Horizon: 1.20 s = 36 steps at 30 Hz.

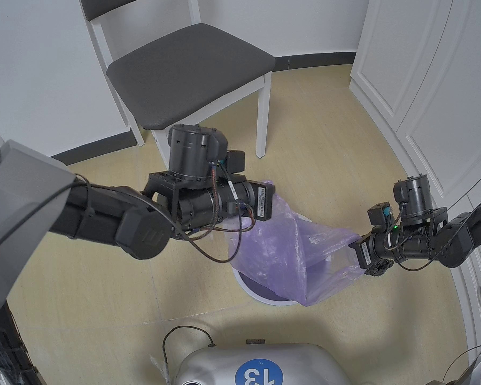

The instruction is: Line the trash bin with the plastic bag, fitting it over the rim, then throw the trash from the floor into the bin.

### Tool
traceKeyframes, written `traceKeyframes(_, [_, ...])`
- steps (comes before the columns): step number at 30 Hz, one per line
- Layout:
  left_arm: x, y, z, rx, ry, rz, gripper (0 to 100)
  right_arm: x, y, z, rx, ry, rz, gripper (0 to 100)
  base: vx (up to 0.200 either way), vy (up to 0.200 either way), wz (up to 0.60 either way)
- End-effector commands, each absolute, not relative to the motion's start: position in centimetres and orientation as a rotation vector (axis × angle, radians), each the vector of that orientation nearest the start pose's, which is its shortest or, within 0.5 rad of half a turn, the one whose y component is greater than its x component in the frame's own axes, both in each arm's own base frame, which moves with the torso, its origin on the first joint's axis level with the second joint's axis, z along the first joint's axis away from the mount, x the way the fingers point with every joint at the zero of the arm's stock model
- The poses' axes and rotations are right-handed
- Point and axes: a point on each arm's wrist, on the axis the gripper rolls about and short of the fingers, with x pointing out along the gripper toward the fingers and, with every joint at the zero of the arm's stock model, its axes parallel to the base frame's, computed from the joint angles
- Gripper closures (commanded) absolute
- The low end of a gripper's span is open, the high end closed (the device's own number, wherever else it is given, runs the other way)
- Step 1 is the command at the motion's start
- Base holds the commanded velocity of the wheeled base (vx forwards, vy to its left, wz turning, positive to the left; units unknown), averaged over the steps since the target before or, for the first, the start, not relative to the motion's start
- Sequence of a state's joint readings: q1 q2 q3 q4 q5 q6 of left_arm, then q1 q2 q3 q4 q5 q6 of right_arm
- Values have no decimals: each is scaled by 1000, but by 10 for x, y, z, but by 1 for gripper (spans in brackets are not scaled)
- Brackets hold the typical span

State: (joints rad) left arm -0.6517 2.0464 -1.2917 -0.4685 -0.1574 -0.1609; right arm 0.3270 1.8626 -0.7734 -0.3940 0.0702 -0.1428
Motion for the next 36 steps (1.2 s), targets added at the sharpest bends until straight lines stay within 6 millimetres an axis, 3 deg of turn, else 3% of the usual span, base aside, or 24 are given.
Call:
traceKeyframes(1, [329, -281, 146, -122, 364, -870, 100, 283, 98, 92, -230, 714, 424, 100, 0, 0, 0])
traceKeyframes(10, [354, -299, 90, -169, 360, -936, 100, 258, 109, 103, -155, 684, 448, 100, 0, 0, 0])
traceKeyframes(15, [367, -305, 74, -208, 345, -948, 100, 251, 113, 108, -153, 671, 464, 100, 0, 0, 0])
traceKeyframes(19, [379, -298, 73, -219, 310, -937, 100, 251, 116, 106, -158, 675, 470, 100, 0, 0, 0])
traceKeyframes(24, [388, -277, 74, -228, 306, -890, 100, 254, 116, 107, -141, 672, 462, 100, 0, 0, 0])
traceKeyframes(26, [387, -257, 78, -236, 288, -860, 100, 258, 116, 108, -128, 670, 444, 100, 0, 0, 0])
traceKeyframes(36, [337, -186, 64, -309, 214, -906, 100, 279, 116, 97, -101, 699, 380, 100, 0, 0, 0])
